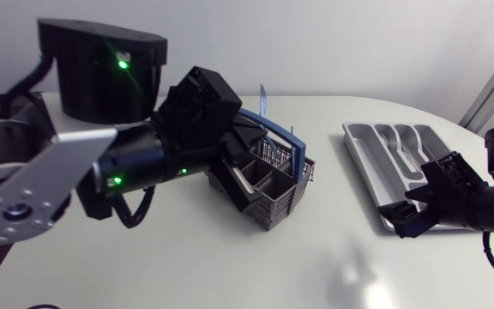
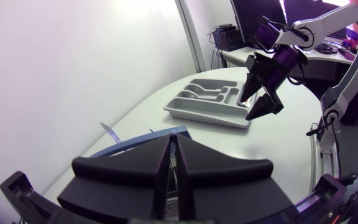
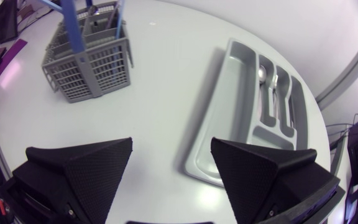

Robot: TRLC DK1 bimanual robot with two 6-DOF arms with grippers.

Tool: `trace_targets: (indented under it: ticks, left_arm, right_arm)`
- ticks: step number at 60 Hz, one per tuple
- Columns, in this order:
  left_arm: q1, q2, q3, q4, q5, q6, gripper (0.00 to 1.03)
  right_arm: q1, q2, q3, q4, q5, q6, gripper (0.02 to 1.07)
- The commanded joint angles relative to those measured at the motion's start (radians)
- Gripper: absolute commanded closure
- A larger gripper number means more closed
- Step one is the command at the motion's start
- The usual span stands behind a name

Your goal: Unload the cutlery basket into the drawer organizer.

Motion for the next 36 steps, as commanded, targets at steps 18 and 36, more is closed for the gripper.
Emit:
trace_targets:
  ticks: [18,36]
  left_arm:
    - [0.023,0.006,0.271,-0.375,0.28,-0.051,1.0]
    - [0.082,0.144,0.409,-0.549,0.499,-0.088,1.0]
  right_arm:
    - [0.307,-0.081,0.19,-0.154,-0.227,0.067,0.12]
    - [0.505,-0.098,0.189,-0.047,-0.242,0.079,0.33]
